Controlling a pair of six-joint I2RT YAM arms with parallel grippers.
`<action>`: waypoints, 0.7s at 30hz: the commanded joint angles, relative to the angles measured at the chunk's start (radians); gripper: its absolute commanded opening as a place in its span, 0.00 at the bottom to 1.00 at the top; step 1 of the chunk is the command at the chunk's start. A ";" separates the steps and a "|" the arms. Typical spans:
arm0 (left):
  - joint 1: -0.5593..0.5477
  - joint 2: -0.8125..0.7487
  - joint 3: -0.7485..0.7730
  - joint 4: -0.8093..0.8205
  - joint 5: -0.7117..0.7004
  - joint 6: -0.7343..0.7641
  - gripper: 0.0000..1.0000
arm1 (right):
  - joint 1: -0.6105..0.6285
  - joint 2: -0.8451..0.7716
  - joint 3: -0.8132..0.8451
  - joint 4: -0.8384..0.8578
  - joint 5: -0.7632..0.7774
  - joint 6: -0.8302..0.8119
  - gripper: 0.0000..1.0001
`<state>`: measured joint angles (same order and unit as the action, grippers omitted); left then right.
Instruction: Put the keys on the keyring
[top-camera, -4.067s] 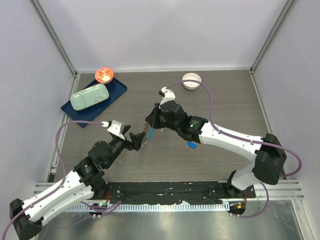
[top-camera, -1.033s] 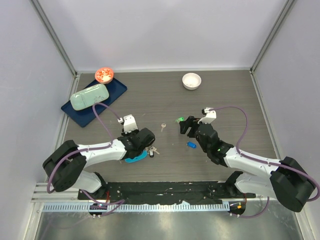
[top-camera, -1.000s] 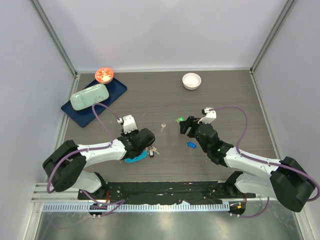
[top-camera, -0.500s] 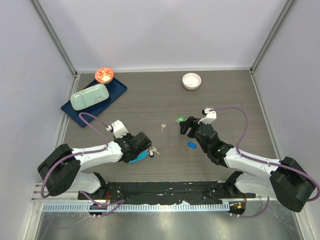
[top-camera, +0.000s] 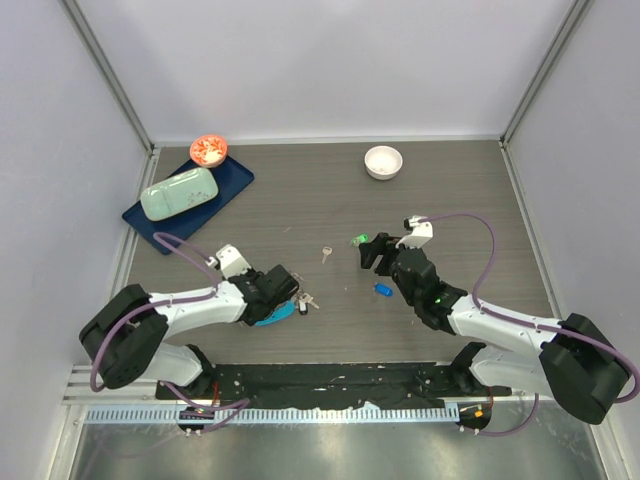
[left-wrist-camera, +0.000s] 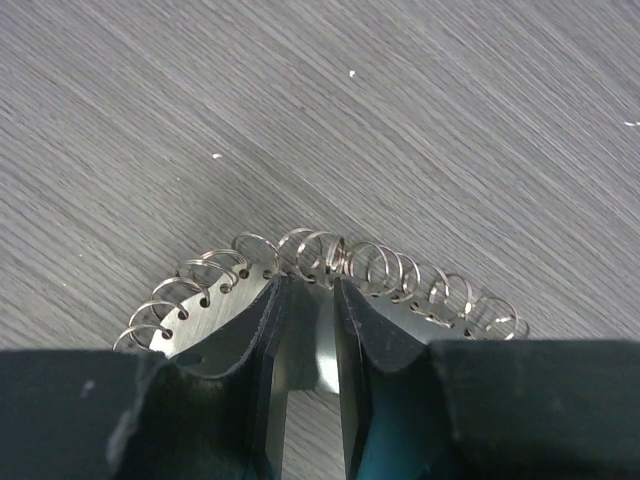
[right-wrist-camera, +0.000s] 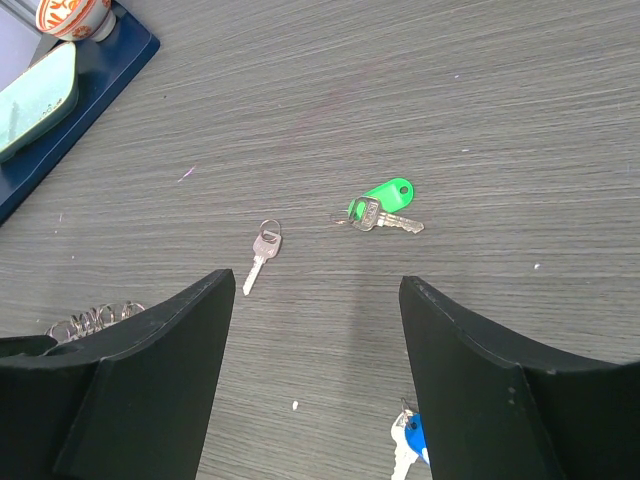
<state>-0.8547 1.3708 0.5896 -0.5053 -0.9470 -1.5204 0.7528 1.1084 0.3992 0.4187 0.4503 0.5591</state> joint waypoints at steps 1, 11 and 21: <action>0.031 -0.013 -0.033 0.100 -0.015 0.048 0.27 | 0.003 -0.010 0.004 0.058 0.013 0.001 0.73; 0.065 0.008 -0.033 0.180 0.034 0.137 0.24 | 0.003 -0.005 0.004 0.060 0.011 0.001 0.73; 0.105 0.025 -0.040 0.214 0.065 0.155 0.26 | 0.003 0.001 0.006 0.063 0.007 0.001 0.73</action>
<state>-0.7712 1.3838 0.5472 -0.3359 -0.8680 -1.3800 0.7528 1.1088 0.3992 0.4191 0.4458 0.5587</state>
